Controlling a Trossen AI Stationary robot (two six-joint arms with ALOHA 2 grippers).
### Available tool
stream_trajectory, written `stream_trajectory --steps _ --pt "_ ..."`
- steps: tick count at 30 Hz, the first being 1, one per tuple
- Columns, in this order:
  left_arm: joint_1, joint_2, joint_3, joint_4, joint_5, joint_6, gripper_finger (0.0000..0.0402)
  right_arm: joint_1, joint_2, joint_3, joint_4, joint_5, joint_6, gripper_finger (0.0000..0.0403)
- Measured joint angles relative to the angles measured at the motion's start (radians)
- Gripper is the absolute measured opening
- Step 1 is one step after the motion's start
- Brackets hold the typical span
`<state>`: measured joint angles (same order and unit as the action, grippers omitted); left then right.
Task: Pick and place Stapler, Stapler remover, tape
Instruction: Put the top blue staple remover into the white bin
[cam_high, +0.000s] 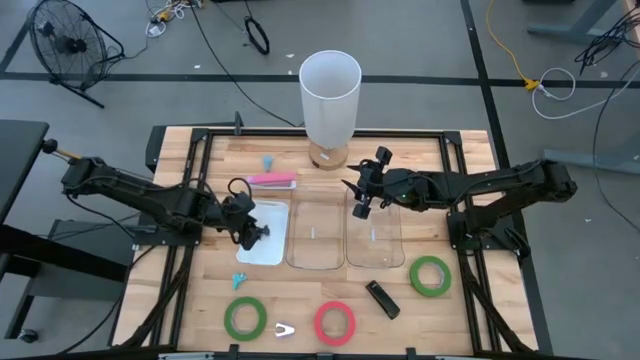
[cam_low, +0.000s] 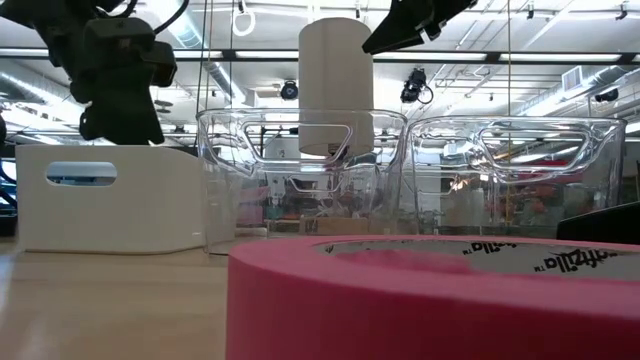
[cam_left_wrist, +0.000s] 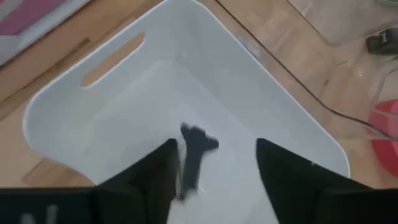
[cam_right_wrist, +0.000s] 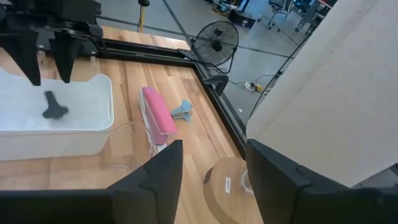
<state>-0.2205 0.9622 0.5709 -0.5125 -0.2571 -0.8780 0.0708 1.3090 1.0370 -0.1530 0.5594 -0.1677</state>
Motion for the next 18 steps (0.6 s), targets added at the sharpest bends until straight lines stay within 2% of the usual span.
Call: stream_trajectory --steps 4,8,11,14,18 --pt "0.033 -0.011 0.0 -0.002 -0.107 0.041 0.0249 -0.002 0.0 0.0 0.0 0.0 -0.001 0.0176" --pt "0.113 -0.037 0.022 -0.004 -0.241 0.128 0.0241 -0.004 0.0 0.0 0.0 0.0 -0.001 0.0176" --pt "0.212 -0.043 0.059 0.004 -0.3 0.198 0.0229 -0.004 0.0 0.0 -0.004 0.0 -0.001 0.0176" --pt "0.352 -0.039 0.082 0.0 -0.295 0.239 0.022 -0.004 0.0 0.0 -0.005 0.0 -0.001 0.0176" --pt "0.582 -0.009 0.084 -0.009 -0.137 0.257 0.0218 -0.004 0.0 0.0 -0.005 0.0 -0.006 0.0176"
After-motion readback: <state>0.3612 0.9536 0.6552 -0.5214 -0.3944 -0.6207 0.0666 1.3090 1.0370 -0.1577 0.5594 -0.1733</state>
